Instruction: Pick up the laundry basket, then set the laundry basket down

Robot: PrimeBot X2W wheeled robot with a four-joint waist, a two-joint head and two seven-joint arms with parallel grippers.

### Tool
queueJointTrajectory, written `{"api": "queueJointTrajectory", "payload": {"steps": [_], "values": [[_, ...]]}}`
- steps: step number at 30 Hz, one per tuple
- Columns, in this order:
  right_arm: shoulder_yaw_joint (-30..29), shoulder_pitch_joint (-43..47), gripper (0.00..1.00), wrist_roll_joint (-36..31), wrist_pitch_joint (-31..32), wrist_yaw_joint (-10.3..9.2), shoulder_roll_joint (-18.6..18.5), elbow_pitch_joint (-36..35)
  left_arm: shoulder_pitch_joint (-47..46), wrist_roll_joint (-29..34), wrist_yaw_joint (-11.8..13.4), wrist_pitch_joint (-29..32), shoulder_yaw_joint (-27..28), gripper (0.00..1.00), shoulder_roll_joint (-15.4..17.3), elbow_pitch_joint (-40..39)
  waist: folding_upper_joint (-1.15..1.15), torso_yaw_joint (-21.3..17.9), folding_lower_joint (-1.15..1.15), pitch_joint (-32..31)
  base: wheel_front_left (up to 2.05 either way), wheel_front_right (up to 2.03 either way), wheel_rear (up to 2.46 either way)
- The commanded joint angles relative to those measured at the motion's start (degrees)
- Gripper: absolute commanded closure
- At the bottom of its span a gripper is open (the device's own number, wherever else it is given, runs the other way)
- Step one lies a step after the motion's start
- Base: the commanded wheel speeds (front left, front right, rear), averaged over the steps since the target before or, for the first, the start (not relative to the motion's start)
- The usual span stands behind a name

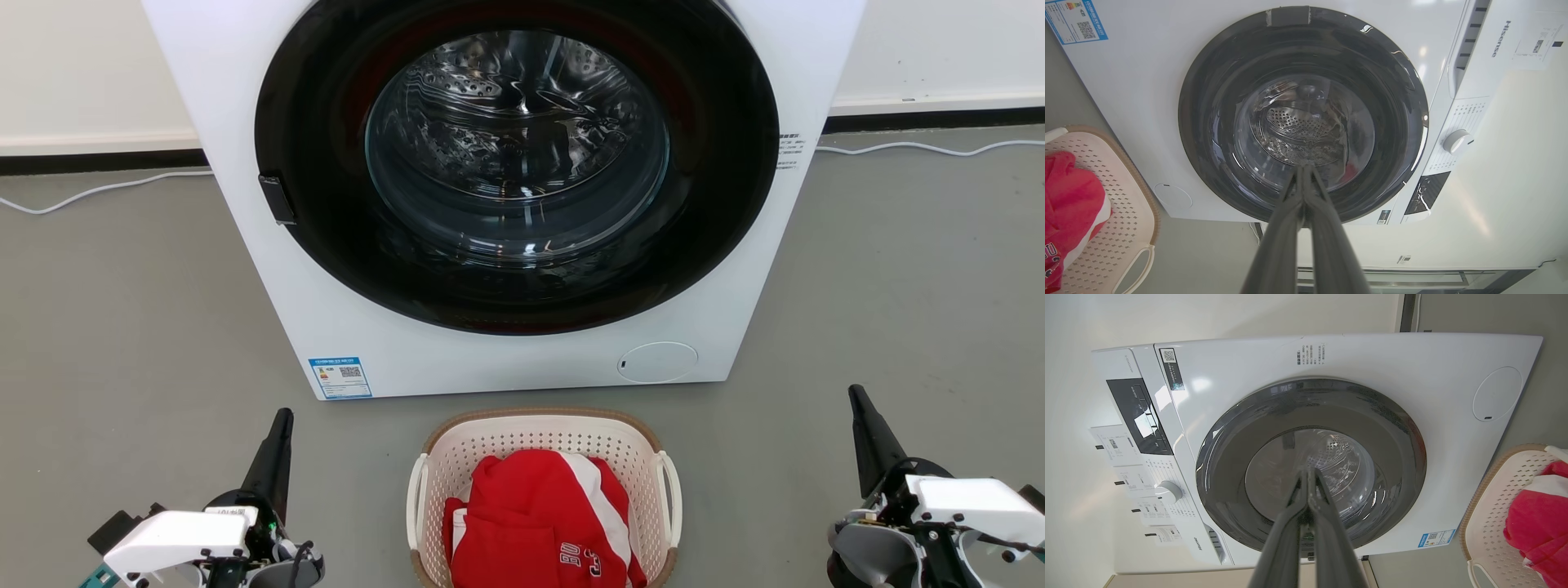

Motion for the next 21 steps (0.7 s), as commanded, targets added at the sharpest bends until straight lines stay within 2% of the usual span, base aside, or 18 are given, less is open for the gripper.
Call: {"api": "queueJointTrajectory", "payload": {"steps": [1,21], "values": [[0.97,-0.50,1.00,0.38,0.61,0.43,-0.10,-1.70,-1.78,-0.34,-0.84,0.36,1.70,1.00,0.80,-1.65,0.00,0.00,0.00,0.00,0.00,0.00,0.00],[0.98,-0.50,1.00,0.38,0.60,0.43,-0.10,-1.70,-1.78,-0.34,-0.84,0.36,1.70,1.00,0.80,-1.66,0.00,0.00,0.00,0.00,0.00,0.00,0.00]]}}
